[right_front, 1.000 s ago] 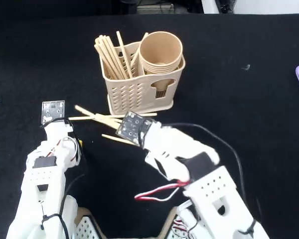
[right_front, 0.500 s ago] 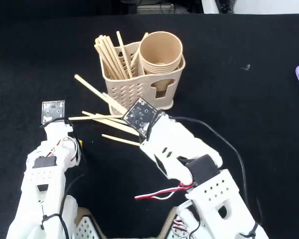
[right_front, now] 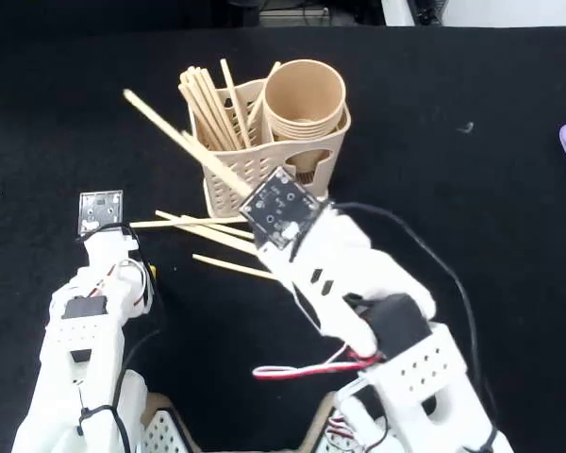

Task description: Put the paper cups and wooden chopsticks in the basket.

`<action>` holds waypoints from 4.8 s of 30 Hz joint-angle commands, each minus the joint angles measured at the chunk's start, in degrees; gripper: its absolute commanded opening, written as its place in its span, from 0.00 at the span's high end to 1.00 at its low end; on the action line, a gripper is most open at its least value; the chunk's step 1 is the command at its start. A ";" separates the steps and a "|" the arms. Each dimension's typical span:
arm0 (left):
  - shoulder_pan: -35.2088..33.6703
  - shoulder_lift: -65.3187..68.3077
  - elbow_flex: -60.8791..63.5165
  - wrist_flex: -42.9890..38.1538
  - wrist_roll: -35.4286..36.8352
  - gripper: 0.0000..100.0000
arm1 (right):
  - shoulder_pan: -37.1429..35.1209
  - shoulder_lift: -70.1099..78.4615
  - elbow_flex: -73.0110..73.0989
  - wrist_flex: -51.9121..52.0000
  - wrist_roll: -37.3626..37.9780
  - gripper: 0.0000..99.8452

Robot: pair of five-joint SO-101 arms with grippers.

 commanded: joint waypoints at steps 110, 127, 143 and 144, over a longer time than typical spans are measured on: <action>3.21 56.26 -67.21 19.52 13.45 0.79 | 42.81 -46.99 49.19 6.33 -10.81 0.99; 6.46 71.03 -76.62 33.41 -6.42 0.79 | 39.91 -48.04 49.19 7.03 -10.55 0.99; 10.95 68.40 -63.16 39.38 -15.38 0.84 | 39.91 -48.04 49.19 7.03 -10.46 0.99; 10.77 67.16 -61.67 38.33 -15.30 0.84 | 39.91 -48.04 49.19 7.03 -10.46 0.99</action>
